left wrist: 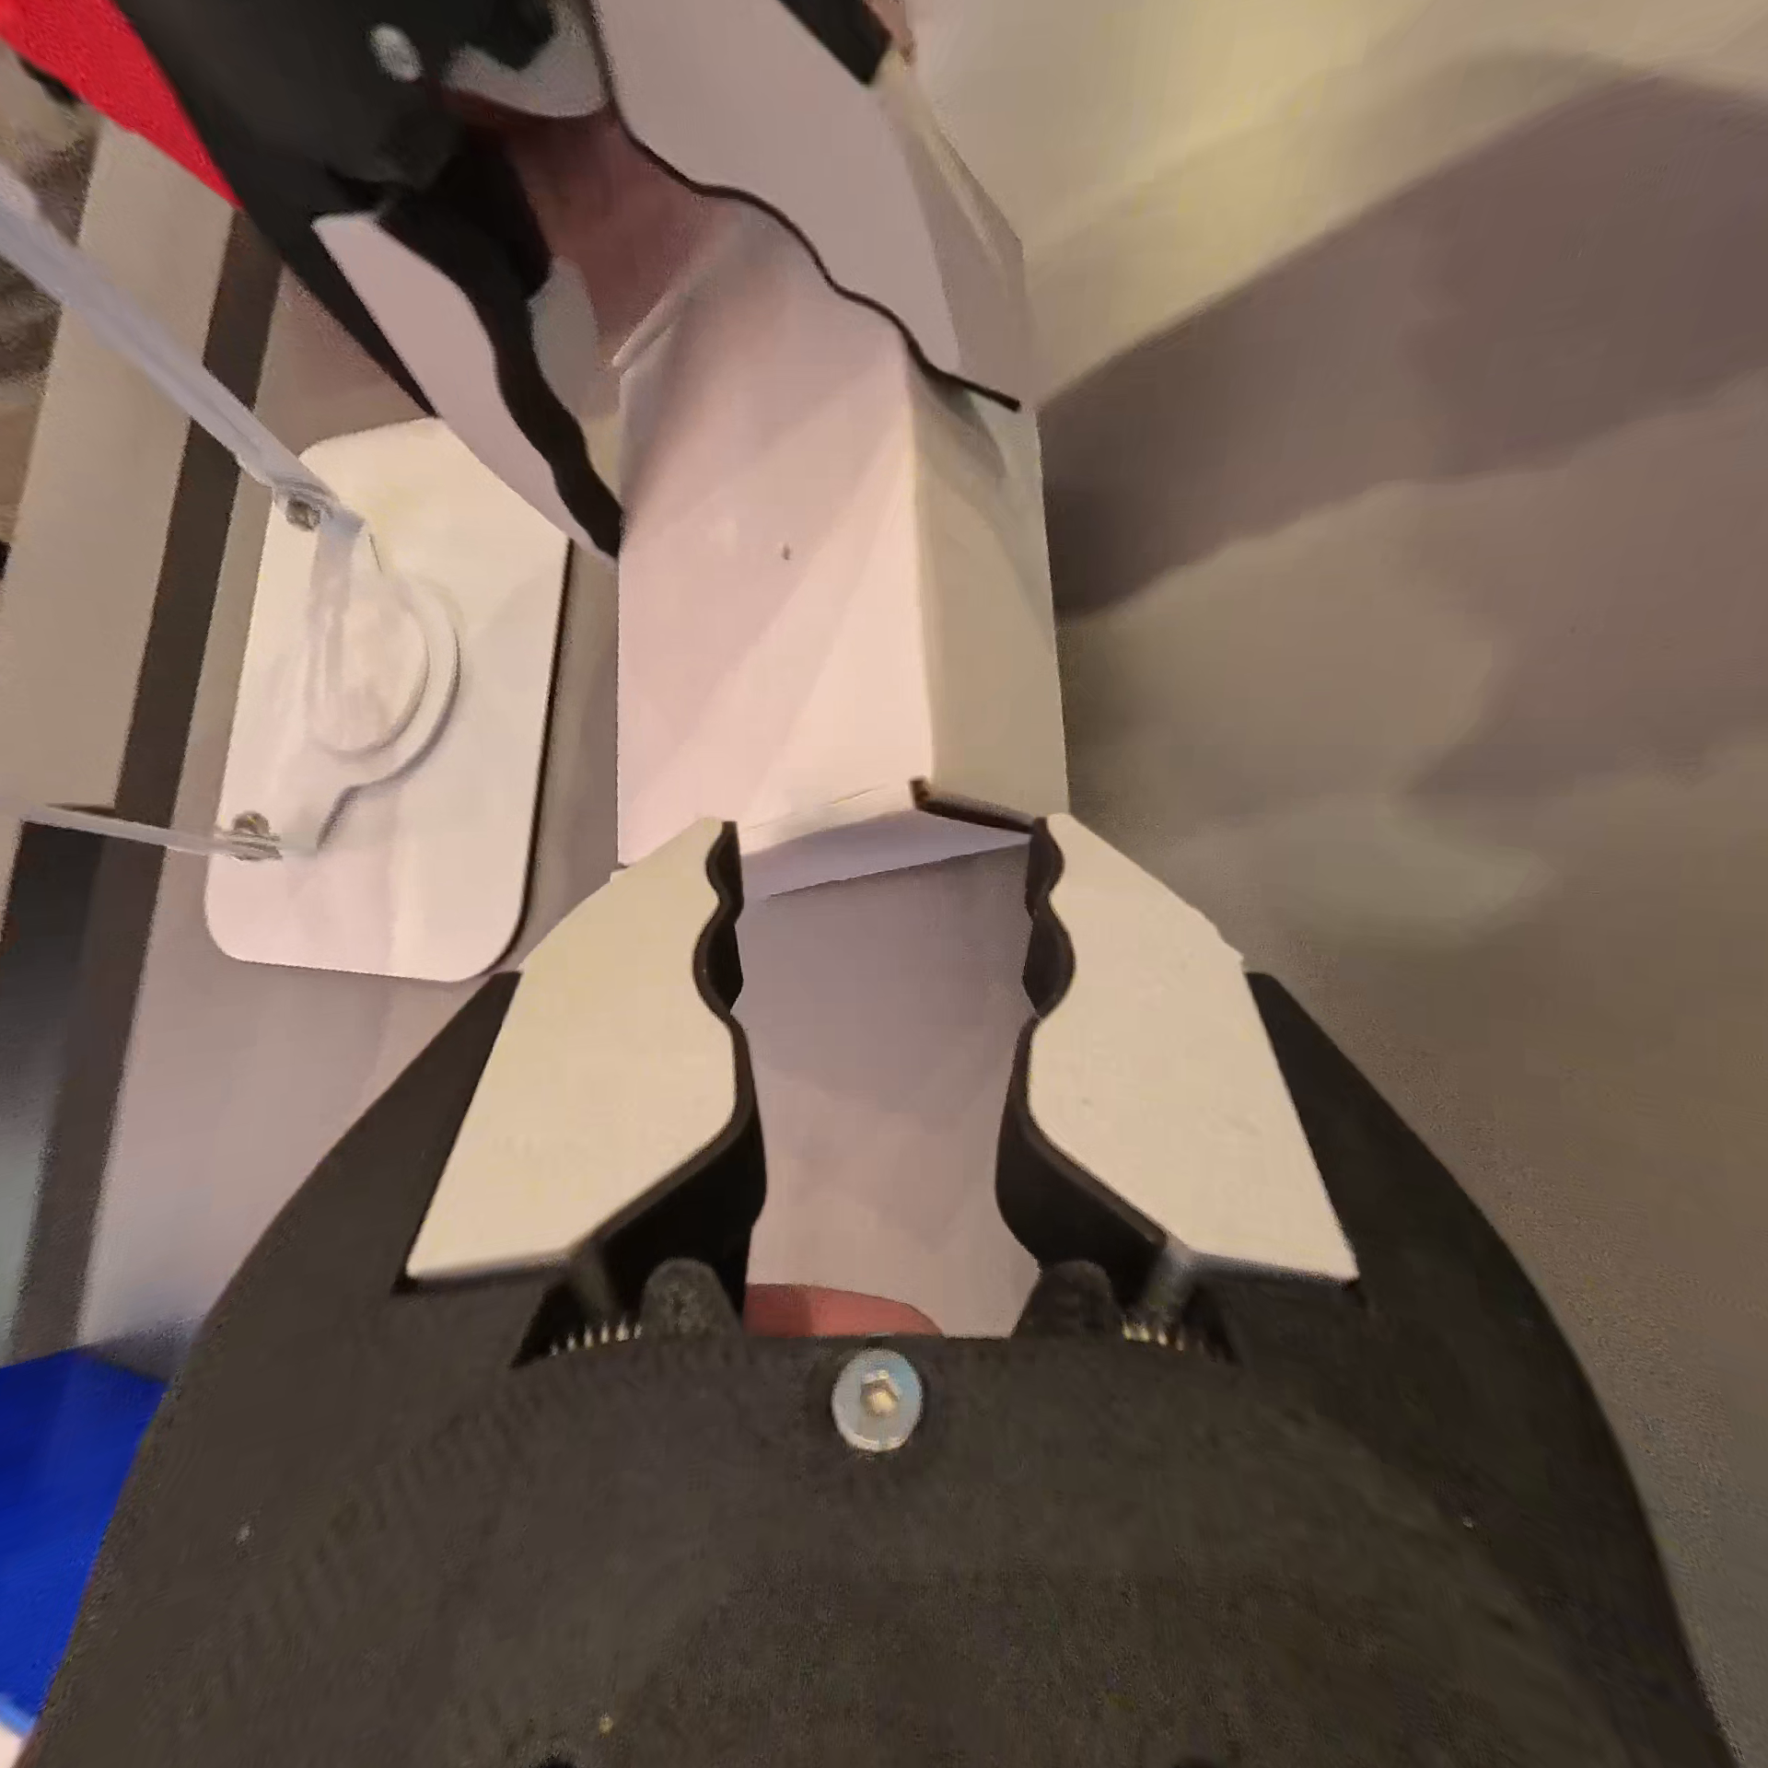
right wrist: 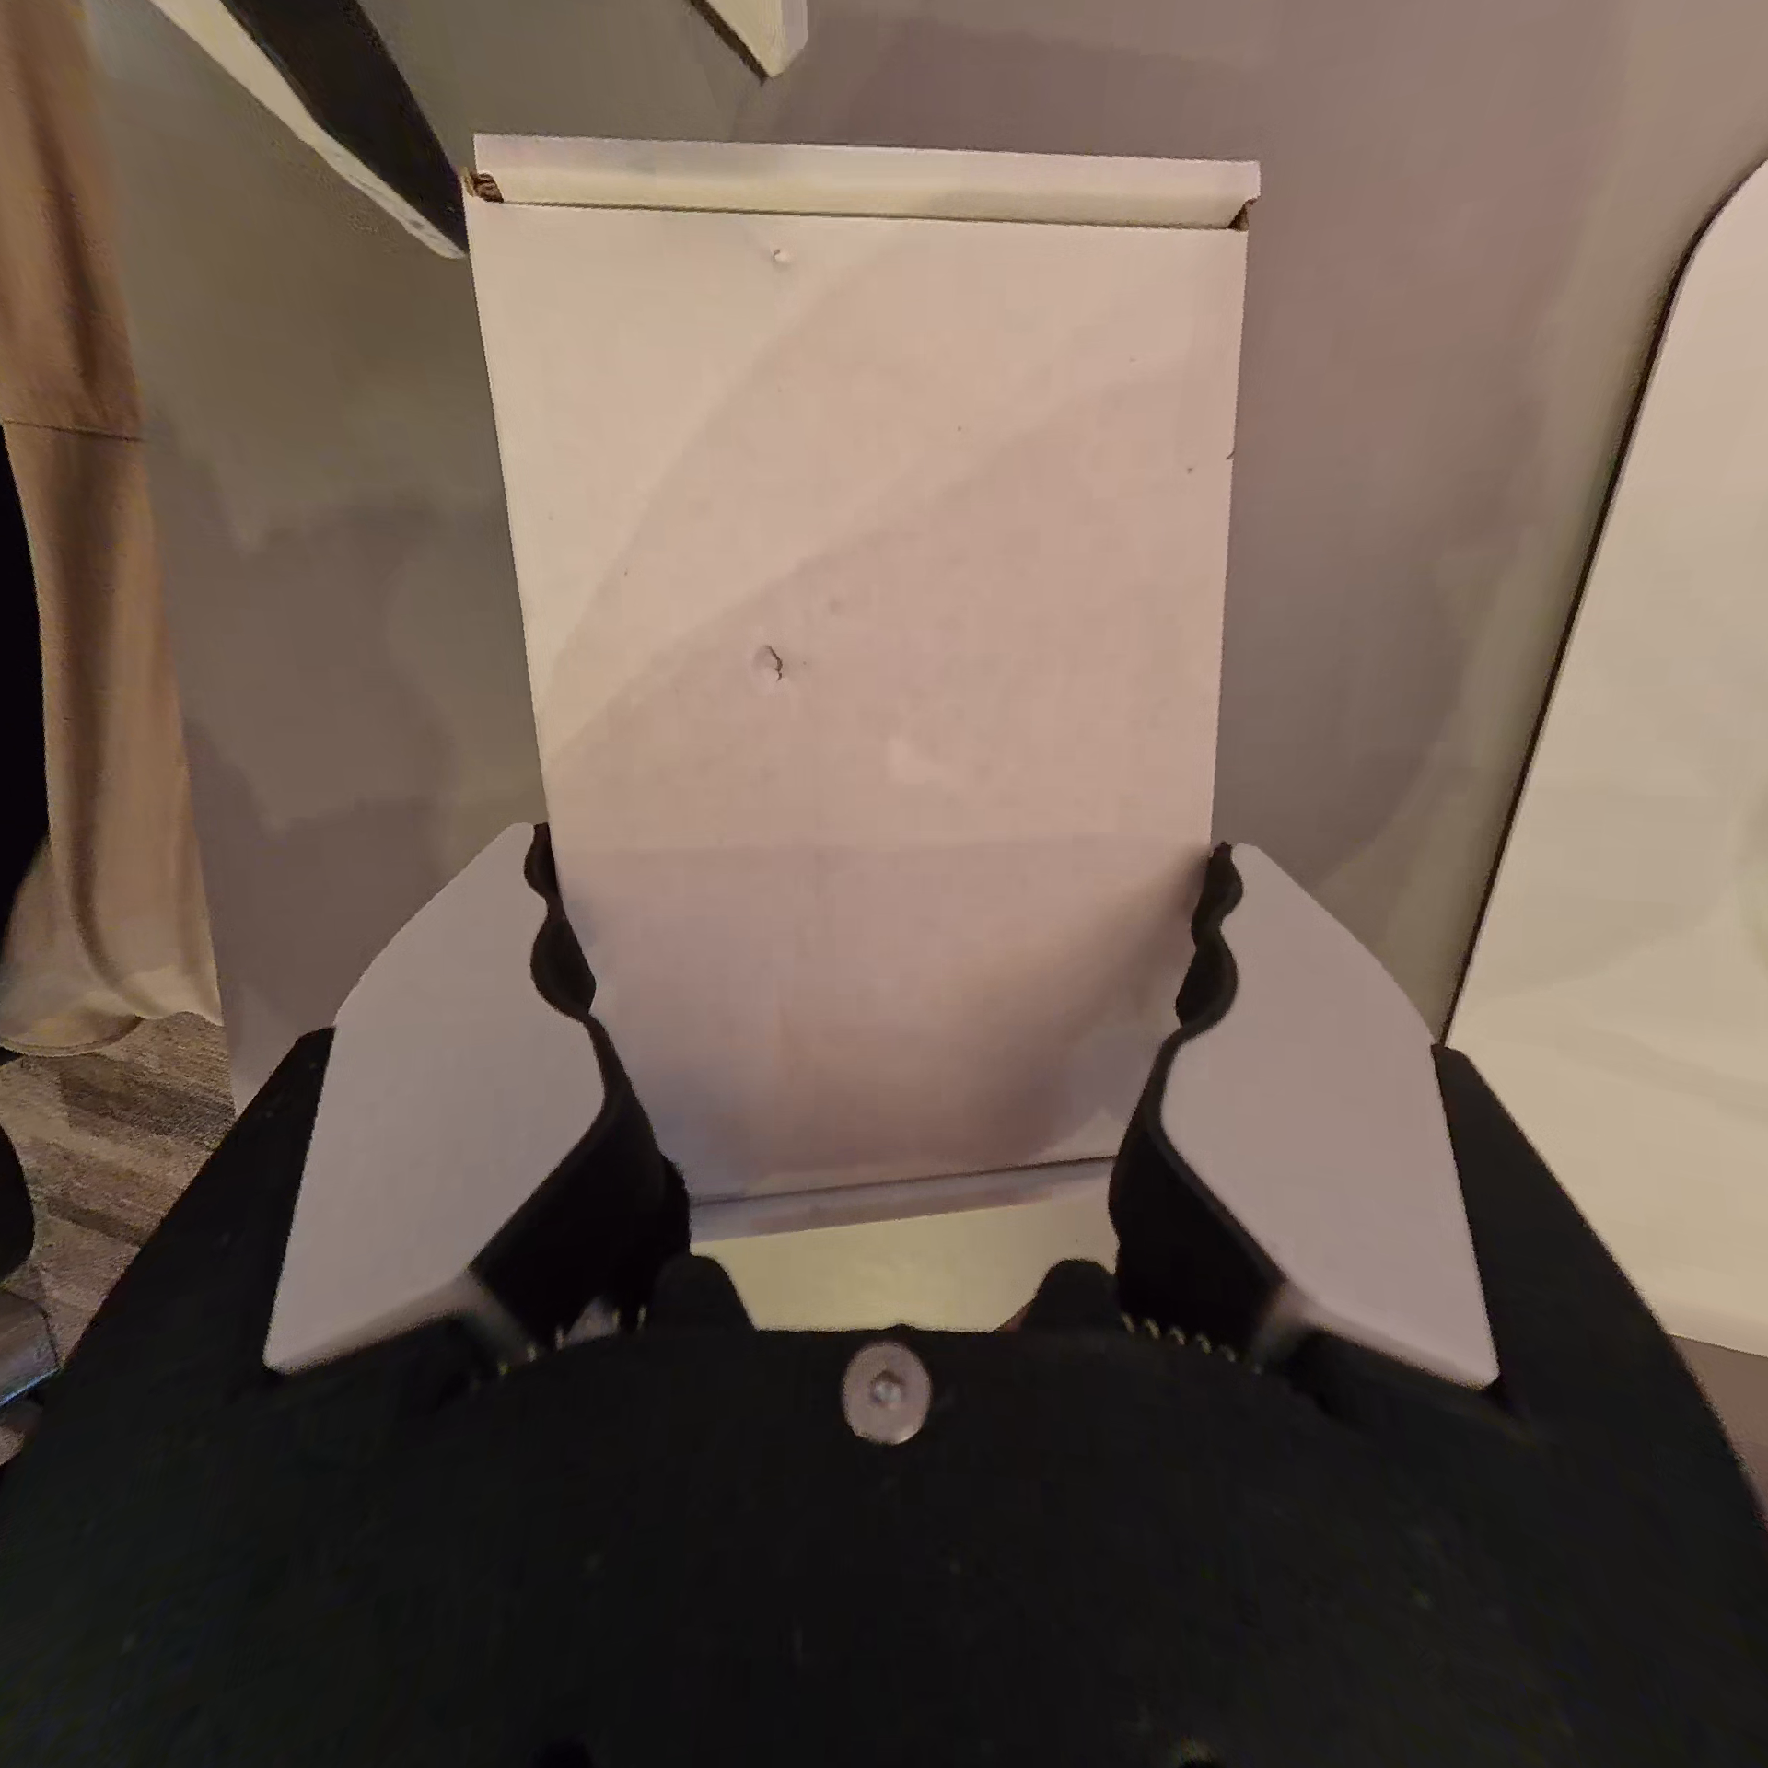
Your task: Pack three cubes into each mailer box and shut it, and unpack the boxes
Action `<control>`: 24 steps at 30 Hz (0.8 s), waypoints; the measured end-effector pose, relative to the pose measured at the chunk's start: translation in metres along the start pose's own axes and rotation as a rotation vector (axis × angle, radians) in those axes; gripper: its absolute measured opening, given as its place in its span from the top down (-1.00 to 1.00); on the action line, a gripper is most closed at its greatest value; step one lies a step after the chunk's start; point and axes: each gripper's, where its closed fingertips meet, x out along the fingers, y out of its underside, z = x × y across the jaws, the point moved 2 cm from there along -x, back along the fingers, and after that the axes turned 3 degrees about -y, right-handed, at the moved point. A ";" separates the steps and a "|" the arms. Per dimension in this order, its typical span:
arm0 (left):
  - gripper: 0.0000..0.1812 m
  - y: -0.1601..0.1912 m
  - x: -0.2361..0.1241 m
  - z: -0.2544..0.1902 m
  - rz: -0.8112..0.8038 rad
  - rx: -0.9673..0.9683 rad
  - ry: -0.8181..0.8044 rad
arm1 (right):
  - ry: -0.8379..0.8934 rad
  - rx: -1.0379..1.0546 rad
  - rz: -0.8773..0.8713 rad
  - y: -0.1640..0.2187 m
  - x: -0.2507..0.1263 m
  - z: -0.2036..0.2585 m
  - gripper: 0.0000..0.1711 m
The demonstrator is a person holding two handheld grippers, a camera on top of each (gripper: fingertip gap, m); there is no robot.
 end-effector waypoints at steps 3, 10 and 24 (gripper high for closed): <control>0.32 0.003 0.004 -0.003 0.027 0.098 -0.083 | -0.020 0.009 -0.005 0.000 -0.001 0.000 -0.42; 0.20 0.004 0.026 -0.003 0.003 0.341 -0.358 | -0.101 0.060 -0.033 -0.002 -0.005 -0.004 -0.41; 0.29 0.007 0.031 0.016 -0.054 0.268 -0.405 | 0.310 -0.114 -0.092 -0.020 -0.034 0.004 -0.36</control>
